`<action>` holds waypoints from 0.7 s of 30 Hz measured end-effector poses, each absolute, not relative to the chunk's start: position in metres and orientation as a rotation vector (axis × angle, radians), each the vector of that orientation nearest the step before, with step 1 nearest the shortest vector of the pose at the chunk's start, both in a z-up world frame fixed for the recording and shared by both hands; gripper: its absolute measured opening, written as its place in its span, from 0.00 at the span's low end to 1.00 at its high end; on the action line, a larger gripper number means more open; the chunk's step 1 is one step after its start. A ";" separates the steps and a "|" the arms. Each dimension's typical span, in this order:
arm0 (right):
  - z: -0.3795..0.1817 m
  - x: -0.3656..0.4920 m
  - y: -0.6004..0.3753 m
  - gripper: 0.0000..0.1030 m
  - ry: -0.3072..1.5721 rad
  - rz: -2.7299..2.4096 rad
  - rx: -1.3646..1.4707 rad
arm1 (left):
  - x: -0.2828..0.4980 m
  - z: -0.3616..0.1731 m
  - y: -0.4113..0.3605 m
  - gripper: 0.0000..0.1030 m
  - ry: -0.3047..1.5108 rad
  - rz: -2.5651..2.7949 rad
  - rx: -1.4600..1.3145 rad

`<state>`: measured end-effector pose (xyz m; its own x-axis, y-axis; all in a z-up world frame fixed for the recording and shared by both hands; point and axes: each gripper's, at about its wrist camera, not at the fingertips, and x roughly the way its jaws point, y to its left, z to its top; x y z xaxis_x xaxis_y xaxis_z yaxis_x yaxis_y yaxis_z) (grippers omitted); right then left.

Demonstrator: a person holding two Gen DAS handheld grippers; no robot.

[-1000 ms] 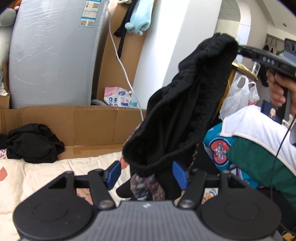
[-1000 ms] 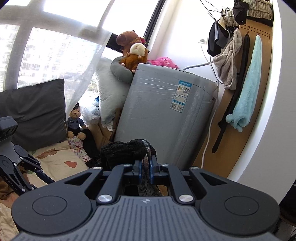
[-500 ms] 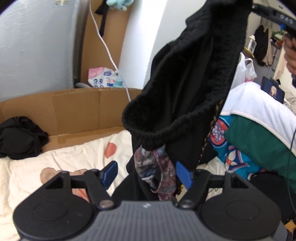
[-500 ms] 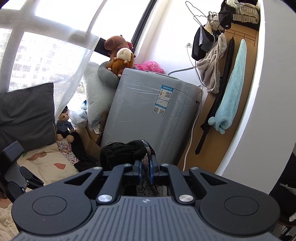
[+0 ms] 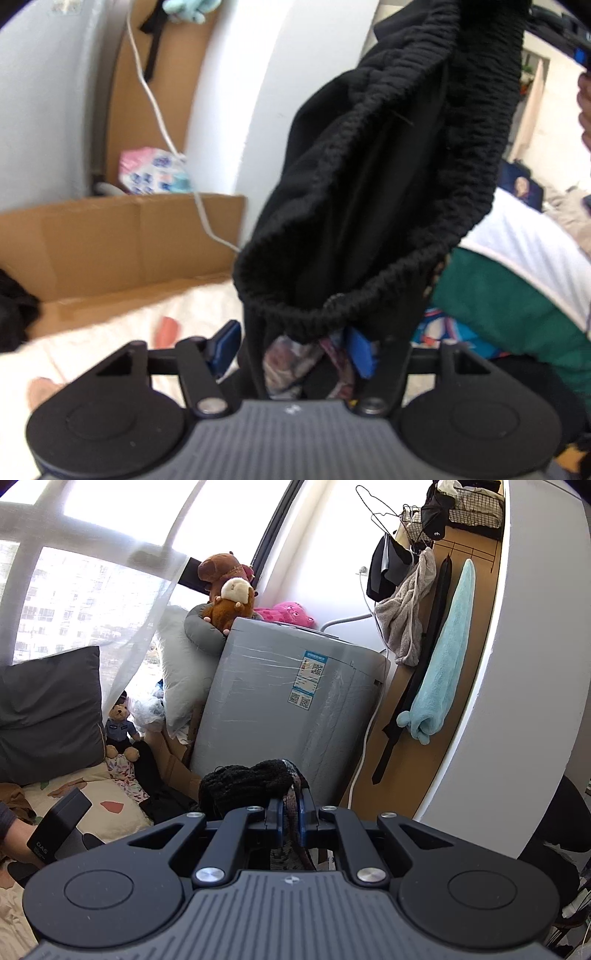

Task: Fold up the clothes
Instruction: 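Hold the pants up with both grippers, spreading the waistband between them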

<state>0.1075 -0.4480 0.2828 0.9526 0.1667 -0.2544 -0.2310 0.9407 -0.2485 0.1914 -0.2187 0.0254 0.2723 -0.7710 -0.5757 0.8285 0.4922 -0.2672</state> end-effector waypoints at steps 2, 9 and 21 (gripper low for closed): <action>0.282 0.106 -0.453 0.08 0.236 0.197 -0.279 | 0.190 0.026 -0.223 0.32 0.721 -1.095 0.109; 0.276 0.103 -0.463 0.08 0.250 0.172 -0.275 | 0.186 0.039 -0.226 0.18 0.697 -1.068 0.150; 0.294 0.092 -0.466 0.08 0.194 0.177 -0.247 | 0.185 0.137 -0.133 0.12 0.505 -0.888 0.050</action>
